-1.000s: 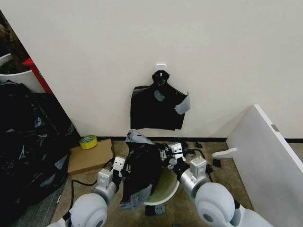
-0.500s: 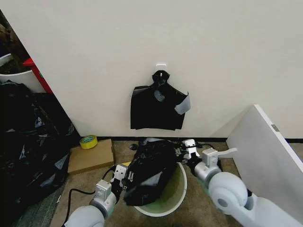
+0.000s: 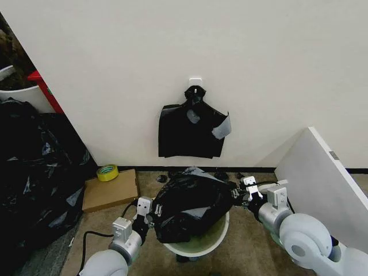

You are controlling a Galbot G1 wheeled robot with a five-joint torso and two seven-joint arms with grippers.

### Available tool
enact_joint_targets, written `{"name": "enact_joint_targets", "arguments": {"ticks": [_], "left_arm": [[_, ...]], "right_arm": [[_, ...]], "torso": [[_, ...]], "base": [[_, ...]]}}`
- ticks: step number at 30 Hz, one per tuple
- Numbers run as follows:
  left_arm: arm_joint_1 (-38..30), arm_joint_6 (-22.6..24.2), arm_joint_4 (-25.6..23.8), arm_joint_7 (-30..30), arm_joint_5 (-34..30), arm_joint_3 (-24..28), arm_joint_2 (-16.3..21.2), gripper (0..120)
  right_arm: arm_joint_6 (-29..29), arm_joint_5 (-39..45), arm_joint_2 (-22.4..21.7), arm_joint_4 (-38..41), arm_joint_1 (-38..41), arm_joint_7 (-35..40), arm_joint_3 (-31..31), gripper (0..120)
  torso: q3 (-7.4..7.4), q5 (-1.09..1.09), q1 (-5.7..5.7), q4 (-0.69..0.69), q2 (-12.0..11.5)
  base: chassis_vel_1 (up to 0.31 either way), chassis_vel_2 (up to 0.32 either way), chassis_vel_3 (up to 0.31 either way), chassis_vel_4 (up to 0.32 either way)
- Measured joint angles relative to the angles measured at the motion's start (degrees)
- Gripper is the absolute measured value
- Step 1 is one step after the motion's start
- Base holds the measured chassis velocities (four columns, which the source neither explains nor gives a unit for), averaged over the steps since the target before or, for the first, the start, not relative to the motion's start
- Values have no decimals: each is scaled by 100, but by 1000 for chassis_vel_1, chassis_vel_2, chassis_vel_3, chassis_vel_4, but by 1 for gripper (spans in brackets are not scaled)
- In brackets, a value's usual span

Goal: Place the garbage bag over the trash bin.

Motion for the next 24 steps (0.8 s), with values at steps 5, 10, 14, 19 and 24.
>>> {"name": "enact_joint_targets", "arguments": {"ticks": [5,10,14,19,24], "left_arm": [[135,-104,-82,257,-48,-18,53,2],[45,-97,25,-13,-126,-23,-63,2],[-44,-67,106,-209,-328,-53,-99,2],[-180,-58,135,-353,-578,-102,-123,2],[-149,-36,19,-324,-646,-126,-106,2]], "right_arm": [[158,49,-116,-222,3,-405,111,0],[264,72,-271,-338,-198,-709,267,0],[285,-1,-311,-337,-405,-822,386,0],[273,-82,-309,-329,-528,-999,432,0],[257,-101,-222,-338,-560,-1060,401,0]], "torso": [[0,0,0,1,0],[0,-1,0,0,0],[0,-1,0,0,0],[0,-1,0,0,0],[0,0,0,-1,0]], "base": [[0,0,0,0],[0,0,0,0],[0,0,0,0],[0,0,0,0],[0,0,0,0]]}}
